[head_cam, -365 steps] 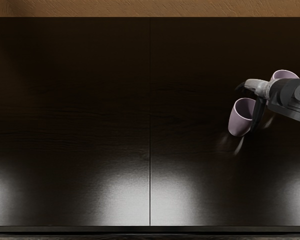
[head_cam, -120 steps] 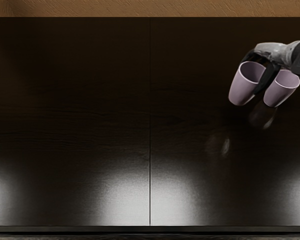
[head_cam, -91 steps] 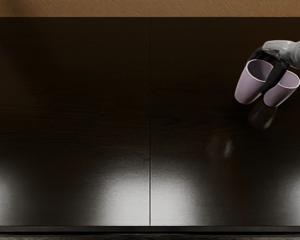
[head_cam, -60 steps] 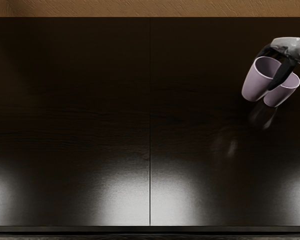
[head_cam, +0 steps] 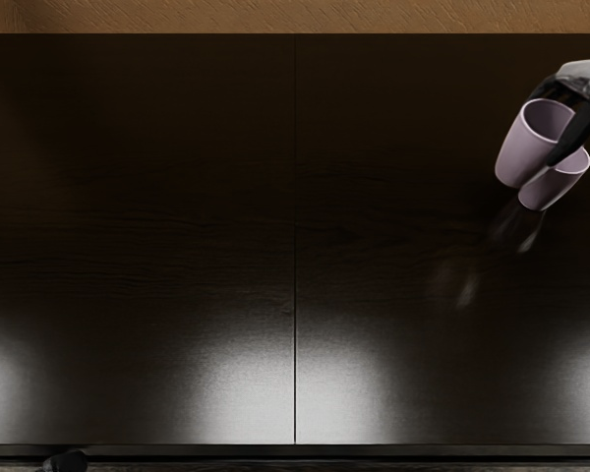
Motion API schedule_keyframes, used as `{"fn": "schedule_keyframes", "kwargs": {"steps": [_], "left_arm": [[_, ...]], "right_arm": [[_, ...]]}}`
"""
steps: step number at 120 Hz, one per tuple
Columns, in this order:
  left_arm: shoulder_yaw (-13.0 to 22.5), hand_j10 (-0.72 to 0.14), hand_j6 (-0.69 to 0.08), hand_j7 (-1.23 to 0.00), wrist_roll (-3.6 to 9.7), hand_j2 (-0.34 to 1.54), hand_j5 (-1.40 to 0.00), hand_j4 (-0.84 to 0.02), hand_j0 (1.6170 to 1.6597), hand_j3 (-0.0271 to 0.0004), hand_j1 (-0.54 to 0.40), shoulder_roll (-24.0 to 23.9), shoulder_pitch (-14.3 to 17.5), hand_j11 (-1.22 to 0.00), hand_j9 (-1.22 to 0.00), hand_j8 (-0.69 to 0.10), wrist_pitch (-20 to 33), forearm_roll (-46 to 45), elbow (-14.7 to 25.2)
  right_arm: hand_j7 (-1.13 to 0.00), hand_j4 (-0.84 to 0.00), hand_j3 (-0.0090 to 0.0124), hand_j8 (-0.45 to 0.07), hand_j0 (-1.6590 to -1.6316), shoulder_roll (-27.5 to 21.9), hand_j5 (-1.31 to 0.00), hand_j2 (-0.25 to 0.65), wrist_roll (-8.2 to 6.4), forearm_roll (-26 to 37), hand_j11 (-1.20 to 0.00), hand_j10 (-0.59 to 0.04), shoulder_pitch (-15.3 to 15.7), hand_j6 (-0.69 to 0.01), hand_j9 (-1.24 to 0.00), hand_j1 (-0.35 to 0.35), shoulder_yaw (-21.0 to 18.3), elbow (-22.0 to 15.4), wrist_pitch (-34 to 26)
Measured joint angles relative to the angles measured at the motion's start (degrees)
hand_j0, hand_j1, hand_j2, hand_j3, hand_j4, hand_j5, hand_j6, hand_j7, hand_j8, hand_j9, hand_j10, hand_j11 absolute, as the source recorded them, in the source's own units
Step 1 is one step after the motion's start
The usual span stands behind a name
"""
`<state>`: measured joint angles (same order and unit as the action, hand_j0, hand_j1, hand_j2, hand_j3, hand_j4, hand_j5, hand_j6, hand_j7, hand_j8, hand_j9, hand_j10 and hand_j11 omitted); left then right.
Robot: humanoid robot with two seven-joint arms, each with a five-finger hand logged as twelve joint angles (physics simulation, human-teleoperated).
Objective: Pick up cup and place in cup with right hand
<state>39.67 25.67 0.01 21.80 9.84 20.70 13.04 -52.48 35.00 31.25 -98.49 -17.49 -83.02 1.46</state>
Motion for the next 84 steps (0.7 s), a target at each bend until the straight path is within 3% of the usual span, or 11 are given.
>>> {"fn": "schedule_keyframes", "kwargs": {"steps": [63, 84], "left_arm": [[4.59, 0.001, 0.002, 0.0, 0.17, 0.0, 0.0, 0.002, 1.658, -0.0002, 0.348, -0.02, 0.75, 0.0, 0.0, 0.002, -1.04, -1.87, 0.58], [6.03, 0.001, 0.0, 0.0, 0.25, 0.0, 0.0, 0.0, 1.658, -0.0003, 0.348, -0.03, 1.0, 0.0, 0.0, 0.0, -1.54, -2.2, 0.76]], "right_arm": [[-0.59, -0.378, 0.0004, -0.272, -1.6561, -0.27, -0.61, -0.046, 0.0, 0.1, -0.61, -0.435, 0.31, -0.263, -0.61, 0.115, -0.1, 3.28, 1.2], [-0.59, -0.378, 0.0004, -0.272, -1.6556, -0.35, -0.61, -0.075, 0.0, 0.57, -0.61, -0.435, 0.52, -0.263, -0.61, 0.105, -0.34, 4.42, 0.79]]}}
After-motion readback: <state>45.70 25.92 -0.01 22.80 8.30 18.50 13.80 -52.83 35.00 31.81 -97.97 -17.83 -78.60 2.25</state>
